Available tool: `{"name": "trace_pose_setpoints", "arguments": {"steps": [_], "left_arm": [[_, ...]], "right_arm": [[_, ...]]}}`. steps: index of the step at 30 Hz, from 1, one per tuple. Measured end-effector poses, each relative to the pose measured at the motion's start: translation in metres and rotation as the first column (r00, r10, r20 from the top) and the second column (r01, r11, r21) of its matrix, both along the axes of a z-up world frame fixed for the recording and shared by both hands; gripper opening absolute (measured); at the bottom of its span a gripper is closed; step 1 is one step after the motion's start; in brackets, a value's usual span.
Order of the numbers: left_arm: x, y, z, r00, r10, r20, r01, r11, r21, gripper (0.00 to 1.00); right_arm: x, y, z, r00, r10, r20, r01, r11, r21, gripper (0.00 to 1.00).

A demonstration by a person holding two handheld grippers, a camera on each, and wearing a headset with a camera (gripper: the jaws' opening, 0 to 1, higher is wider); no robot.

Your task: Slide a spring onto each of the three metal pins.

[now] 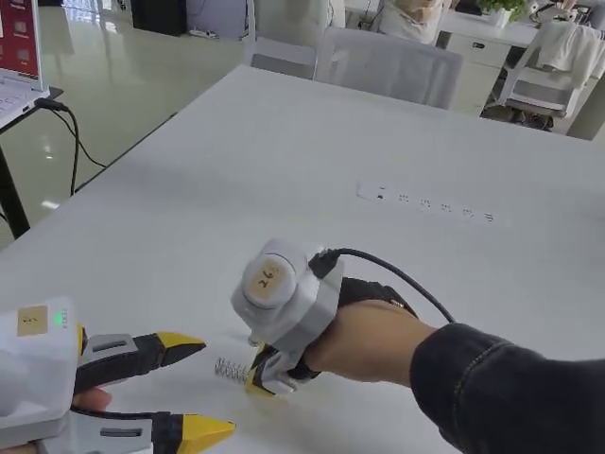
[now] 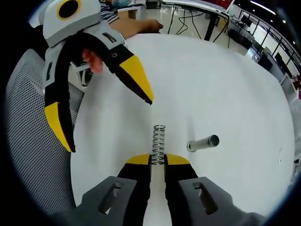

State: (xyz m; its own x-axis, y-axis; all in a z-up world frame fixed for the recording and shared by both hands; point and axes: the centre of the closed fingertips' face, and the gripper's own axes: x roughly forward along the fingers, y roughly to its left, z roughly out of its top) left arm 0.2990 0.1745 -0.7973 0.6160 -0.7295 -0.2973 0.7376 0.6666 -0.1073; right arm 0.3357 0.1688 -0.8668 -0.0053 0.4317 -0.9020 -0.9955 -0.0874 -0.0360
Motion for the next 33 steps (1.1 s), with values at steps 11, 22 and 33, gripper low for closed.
{"name": "trace_pose_setpoints", "arguments": {"steps": [11, 22, 33], "left_arm": [[0.0, -0.008, 0.003, 1.0, -0.03, 0.005, 0.03, 0.999, 0.014, 0.49], [0.0, -0.02, 0.009, 0.996, -0.086, 0.026, 0.085, 0.996, 0.025, 0.4], [-0.005, -0.027, 0.015, 0.989, -0.138, 0.056, 0.136, 0.99, 0.037, 0.22]], "right_arm": [[-0.016, -0.013, 0.027, 0.997, 0.066, -0.026, -0.066, 0.998, 0.006, 0.07], [-0.031, -0.025, 0.062, 0.982, 0.191, 0.001, -0.191, 0.981, 0.02, 0.07], [-0.046, -0.029, 0.072, 0.961, 0.275, 0.012, -0.275, 0.961, 0.007, 0.07]]}}
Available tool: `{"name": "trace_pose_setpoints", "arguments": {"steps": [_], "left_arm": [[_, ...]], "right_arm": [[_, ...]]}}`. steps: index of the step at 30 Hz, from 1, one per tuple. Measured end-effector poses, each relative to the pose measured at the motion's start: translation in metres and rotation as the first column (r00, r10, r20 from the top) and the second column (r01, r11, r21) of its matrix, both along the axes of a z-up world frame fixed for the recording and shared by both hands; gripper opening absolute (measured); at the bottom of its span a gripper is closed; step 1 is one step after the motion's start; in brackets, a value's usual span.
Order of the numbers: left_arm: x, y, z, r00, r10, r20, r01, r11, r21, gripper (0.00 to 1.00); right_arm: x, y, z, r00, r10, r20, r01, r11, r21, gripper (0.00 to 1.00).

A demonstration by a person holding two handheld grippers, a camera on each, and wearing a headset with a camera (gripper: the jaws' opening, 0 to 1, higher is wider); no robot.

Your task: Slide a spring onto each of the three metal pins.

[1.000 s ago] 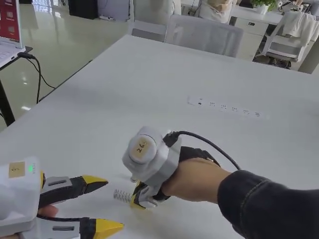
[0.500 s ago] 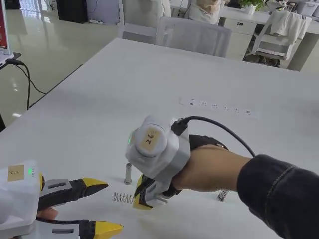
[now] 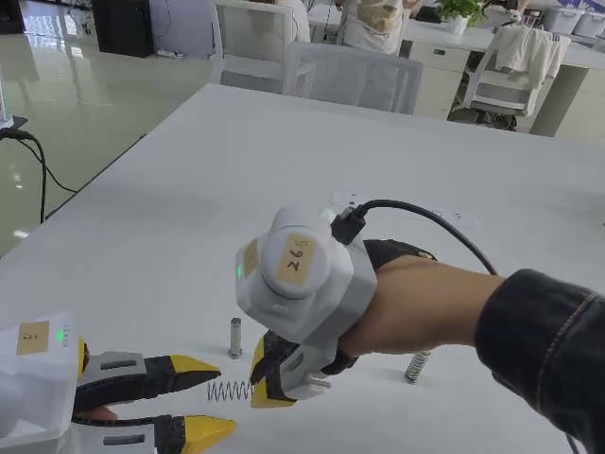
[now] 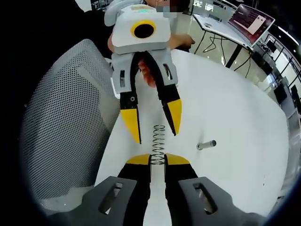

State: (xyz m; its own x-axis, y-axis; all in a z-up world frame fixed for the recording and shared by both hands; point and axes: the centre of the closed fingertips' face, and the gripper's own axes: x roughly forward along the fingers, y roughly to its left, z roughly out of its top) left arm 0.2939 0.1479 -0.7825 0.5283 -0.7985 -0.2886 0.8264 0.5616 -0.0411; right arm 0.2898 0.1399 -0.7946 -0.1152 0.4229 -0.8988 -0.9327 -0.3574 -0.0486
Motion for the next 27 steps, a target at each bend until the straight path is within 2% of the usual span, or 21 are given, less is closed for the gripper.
{"name": "trace_pose_setpoints", "arguments": {"steps": [11, 20, 27], "left_arm": [[-0.006, -0.003, 0.002, 0.999, -0.036, 0.009, 0.036, 0.999, 0.002, 0.05], [-0.014, -0.008, -0.002, 0.997, -0.077, 0.013, 0.076, 0.997, 0.033, 0.02], [-0.015, -0.01, -0.002, 0.996, -0.087, 0.007, 0.087, 0.996, 0.03, 0.02]], "right_arm": [[-0.006, -0.005, 0.002, 0.998, 0.062, 0.012, -0.062, 0.998, -0.018, 0.07], [-0.009, -0.006, -0.002, 0.995, 0.093, 0.021, -0.092, 0.995, -0.031, 0.08], [-0.01, -0.007, -0.002, 0.996, 0.086, 0.009, -0.086, 0.996, -0.025, 0.08]]}}
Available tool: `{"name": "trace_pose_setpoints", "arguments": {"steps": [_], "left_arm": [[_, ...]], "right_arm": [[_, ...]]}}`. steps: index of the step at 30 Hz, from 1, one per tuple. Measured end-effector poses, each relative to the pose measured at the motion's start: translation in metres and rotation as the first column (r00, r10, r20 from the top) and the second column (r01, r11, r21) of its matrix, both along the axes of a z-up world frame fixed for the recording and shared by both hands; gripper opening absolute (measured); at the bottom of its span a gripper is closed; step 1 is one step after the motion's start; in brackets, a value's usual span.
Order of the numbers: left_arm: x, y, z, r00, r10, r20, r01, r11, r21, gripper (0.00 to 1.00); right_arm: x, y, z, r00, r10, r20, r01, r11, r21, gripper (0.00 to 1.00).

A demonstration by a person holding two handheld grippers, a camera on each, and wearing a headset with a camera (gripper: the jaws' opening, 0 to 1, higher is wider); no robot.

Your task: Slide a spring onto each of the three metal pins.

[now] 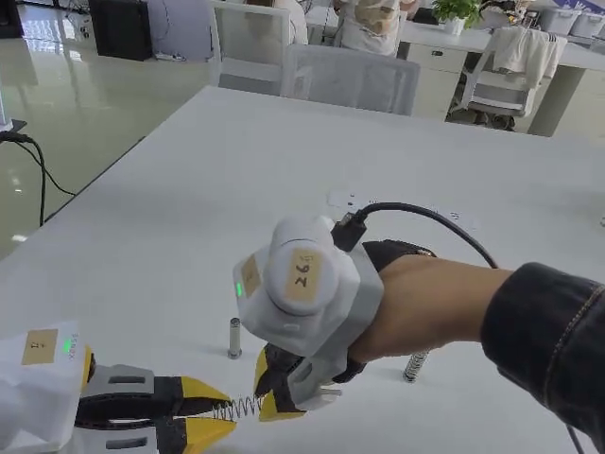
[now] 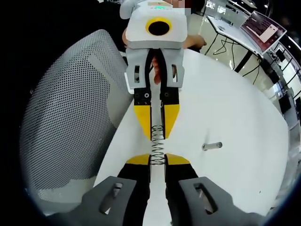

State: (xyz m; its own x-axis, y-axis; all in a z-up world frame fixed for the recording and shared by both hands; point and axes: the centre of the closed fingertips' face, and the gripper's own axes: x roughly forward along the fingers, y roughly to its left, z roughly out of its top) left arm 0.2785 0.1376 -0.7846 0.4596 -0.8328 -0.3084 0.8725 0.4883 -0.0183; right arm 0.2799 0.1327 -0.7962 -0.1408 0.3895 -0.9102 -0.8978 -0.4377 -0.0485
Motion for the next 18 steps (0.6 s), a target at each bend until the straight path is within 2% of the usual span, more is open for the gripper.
{"name": "trace_pose_setpoints", "arguments": {"steps": [10, 18], "left_arm": [[-0.0006, -0.0005, 0.0023, 1.0, -0.002, -0.001, 0.002, 1.0, -0.01, 0.02], [-0.0002, -0.0017, 0.0093, 1.0, -0.006, 0.008, 0.006, 0.999, -0.038, 0.02]], "right_arm": [[-0.0003, 0.0003, -0.0026, 0.999, -0.028, -0.034, 0.028, 1.0, 0.002, 0.13], [0.001, -0.0043, -0.0089, 0.998, -0.043, -0.044, 0.043, 0.999, -0.007, 0.12]]}}
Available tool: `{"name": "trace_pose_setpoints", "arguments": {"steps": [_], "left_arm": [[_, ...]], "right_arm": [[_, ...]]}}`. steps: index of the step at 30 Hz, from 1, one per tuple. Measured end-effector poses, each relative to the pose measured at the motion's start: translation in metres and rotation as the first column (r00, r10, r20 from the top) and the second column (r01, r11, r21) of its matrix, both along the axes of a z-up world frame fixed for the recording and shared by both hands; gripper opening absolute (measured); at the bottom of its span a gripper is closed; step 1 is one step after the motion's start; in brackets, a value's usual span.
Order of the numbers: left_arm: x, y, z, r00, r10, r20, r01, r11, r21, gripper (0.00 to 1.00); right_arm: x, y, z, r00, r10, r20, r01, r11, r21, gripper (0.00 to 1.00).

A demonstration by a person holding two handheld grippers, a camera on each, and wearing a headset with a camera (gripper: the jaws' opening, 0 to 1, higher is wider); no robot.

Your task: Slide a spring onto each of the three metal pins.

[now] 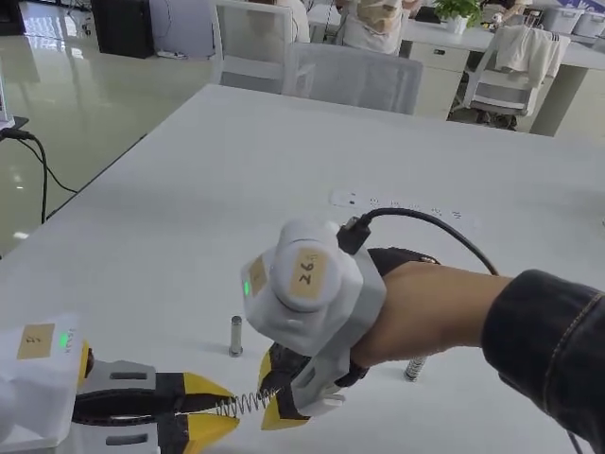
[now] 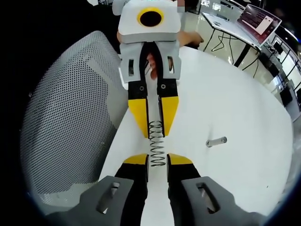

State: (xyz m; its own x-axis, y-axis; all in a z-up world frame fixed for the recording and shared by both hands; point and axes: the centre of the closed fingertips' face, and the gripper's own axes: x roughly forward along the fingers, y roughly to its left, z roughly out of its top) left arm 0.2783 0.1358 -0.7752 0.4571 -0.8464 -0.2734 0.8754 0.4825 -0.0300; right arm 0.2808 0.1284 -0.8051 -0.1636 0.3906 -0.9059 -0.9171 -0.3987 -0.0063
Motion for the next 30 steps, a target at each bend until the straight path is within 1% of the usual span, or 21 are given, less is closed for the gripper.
{"name": "trace_pose_setpoints", "arguments": {"steps": [6, 9, 13, 21, 30], "left_arm": [[0.001, -0.002, 0.006, 1.0, 0.0, 0.007, 0.001, 1.0, -0.028, 0.02], [0.001, -0.002, 0.006, 1.0, 0.001, 0.007, -0.001, 1.0, -0.026, 0.02], [0.001, -0.001, 0.005, 1.0, 0.006, 0.003, -0.006, 1.0, -0.028, 0.02], [0.002, -0.001, 0.002, 1.0, 0.006, 0.0, -0.006, 1.0, -0.011, 0.02], [0.002, -0.003, 0.001, 1.0, 0.002, -0.004, -0.002, 1.0, -0.004, 0.02]], "right_arm": [[0.001, -0.002, -0.002, 1.0, -0.008, -0.006, 0.008, 1.0, -0.001, 0.11], [0.001, -0.002, -0.002, 1.0, -0.009, -0.006, 0.009, 1.0, 0.001, 0.09], [0.001, -0.001, -0.001, 1.0, -0.014, -0.009, 0.014, 1.0, 0.007, 0.09], [-0.001, 0.005, 0.013, 1.0, -0.011, 0.007, 0.011, 0.999, 0.034, 0.09], [-0.006, 0.012, 0.025, 1.0, -0.014, 0.0, 0.014, 0.998, 0.057, 0.09]]}}
